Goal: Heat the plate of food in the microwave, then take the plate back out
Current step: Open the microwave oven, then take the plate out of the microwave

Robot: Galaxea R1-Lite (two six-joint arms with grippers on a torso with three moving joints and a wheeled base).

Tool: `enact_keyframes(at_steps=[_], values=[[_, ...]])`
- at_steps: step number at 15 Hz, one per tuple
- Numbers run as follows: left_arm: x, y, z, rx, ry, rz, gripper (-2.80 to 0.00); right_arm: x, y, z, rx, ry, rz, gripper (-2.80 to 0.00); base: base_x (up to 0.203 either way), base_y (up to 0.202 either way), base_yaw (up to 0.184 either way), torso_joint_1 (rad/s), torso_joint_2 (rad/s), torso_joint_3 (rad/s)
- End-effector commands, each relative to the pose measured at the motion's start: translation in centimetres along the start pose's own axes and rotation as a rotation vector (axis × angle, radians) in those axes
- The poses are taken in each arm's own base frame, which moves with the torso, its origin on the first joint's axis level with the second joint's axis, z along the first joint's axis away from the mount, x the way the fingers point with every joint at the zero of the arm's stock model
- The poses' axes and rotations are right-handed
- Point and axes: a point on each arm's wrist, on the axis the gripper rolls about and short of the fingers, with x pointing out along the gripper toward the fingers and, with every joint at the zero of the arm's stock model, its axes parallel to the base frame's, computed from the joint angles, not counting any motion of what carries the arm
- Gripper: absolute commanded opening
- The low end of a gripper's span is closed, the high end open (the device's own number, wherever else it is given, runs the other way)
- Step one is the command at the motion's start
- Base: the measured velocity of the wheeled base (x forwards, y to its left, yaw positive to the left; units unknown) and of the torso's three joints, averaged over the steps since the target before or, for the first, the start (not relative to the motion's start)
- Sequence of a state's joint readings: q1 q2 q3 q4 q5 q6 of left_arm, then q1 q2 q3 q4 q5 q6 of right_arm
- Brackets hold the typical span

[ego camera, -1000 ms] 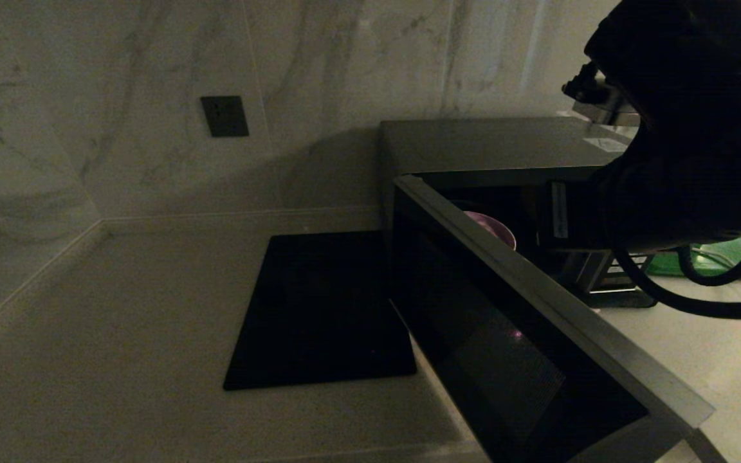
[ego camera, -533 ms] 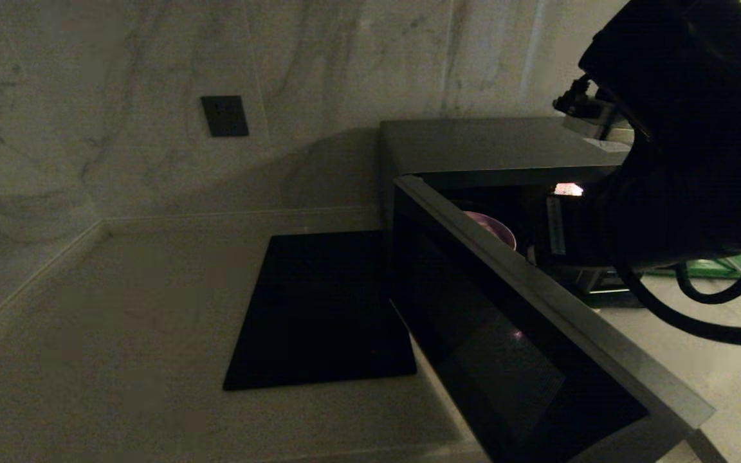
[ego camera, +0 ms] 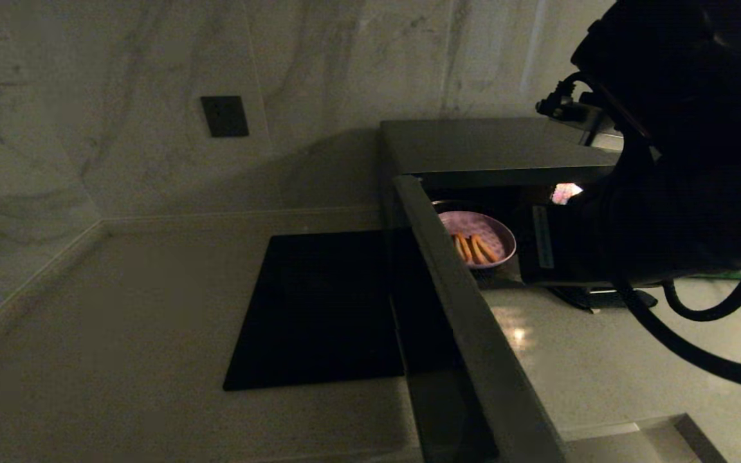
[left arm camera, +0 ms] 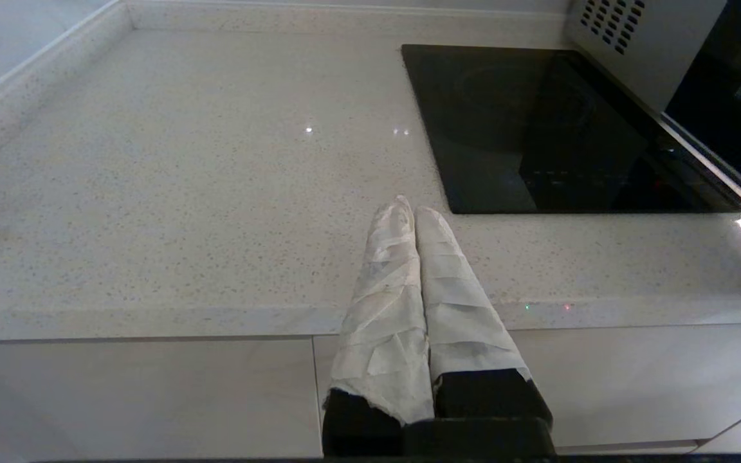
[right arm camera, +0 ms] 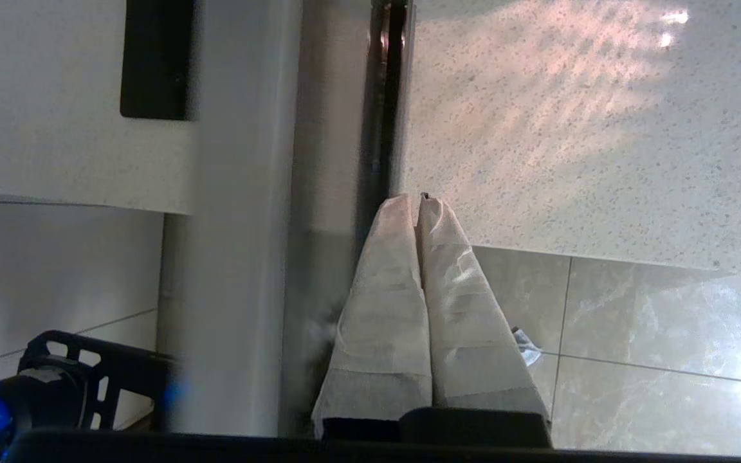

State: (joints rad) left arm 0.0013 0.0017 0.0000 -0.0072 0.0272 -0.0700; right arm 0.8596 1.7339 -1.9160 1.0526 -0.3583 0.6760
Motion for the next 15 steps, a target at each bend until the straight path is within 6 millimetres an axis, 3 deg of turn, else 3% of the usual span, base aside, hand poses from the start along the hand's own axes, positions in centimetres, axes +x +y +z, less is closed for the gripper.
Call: enact_keyframes(at_steps=[1, 15], values=[[0.0, 0.0, 0.0, -0.001, -0.001, 0.001, -2.80, 0.2, 0.1, -0.1, 0.017, 0.007, -0.008, -2.80, 0.000, 0.000, 0.000, 0.000, 0.00, 0.000], [0.0, 0.0, 0.0, -0.001, -0.001, 0.001, -2.80, 1.4, 2.1, -0.9, -0.012, 0.076, 0.046, -2.80, 0.000, 0.000, 0.000, 0.000, 0.00, 0.000]])
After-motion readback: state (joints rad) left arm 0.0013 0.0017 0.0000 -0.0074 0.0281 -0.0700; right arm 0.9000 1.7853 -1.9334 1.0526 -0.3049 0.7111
